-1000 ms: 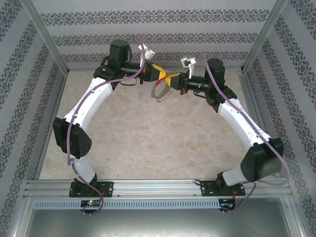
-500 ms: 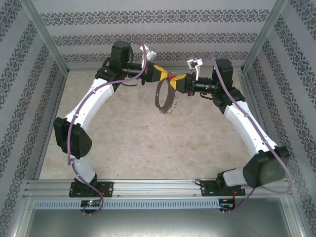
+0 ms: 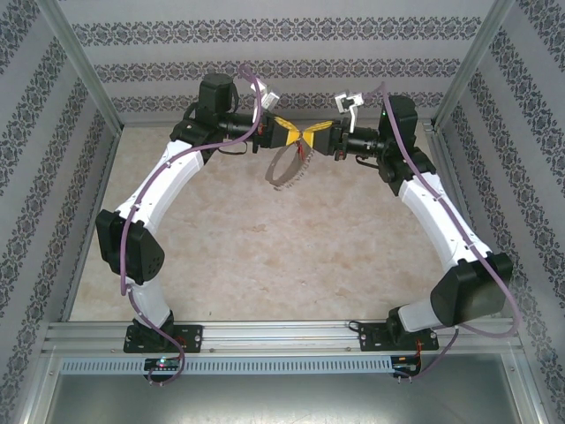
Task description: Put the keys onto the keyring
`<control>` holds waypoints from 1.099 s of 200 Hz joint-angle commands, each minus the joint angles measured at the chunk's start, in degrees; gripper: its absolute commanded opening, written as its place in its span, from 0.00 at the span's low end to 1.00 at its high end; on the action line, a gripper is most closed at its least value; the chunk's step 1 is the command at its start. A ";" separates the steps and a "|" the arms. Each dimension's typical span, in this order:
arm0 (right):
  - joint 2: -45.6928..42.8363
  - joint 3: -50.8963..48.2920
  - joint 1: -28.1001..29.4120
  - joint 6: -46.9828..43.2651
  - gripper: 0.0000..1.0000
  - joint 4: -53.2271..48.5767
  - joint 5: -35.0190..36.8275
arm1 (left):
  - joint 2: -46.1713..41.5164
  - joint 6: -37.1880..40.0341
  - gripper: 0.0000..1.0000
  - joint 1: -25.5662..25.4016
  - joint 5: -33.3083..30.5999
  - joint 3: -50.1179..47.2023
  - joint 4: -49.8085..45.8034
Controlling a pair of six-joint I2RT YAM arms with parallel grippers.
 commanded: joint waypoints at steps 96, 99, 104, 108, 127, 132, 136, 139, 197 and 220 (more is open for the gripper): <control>2.13 1.90 1.45 1.43 0.00 3.57 -3.45 | -2.50 1.56 0.00 -1.23 2.13 0.46 2.78; 2.15 1.90 1.46 1.39 0.00 3.54 -3.42 | -2.49 1.52 0.00 -1.28 2.13 0.46 2.82; 2.22 1.90 1.43 1.26 0.00 3.36 -3.43 | -2.49 1.37 0.00 -1.21 2.16 0.39 3.05; 2.32 1.94 1.40 1.26 0.00 3.32 -3.40 | -2.49 1.22 0.00 -1.24 2.13 0.38 3.21; 2.59 2.28 1.23 0.57 0.00 2.80 -3.66 | -2.72 0.90 0.00 -1.37 1.47 0.32 3.52; 2.65 2.49 1.14 0.41 0.00 2.58 -3.81 | -2.76 0.86 0.00 -1.37 1.30 0.28 3.59; 2.84 2.72 1.19 0.29 0.00 2.44 -4.09 | -2.84 0.90 0.00 -1.29 1.32 0.25 3.67; 2.89 2.88 1.16 0.27 0.00 2.26 -4.18 | -2.84 0.90 0.00 -1.28 1.26 0.21 3.77; 0.06 0.24 -0.37 2.20 0.27 3.93 -2.38 | -3.46 0.73 0.00 -1.30 0.68 -0.44 4.56; -2.57 -2.58 -0.51 2.81 0.37 4.80 -1.18 | -3.46 0.64 0.00 -1.27 0.62 -0.33 4.64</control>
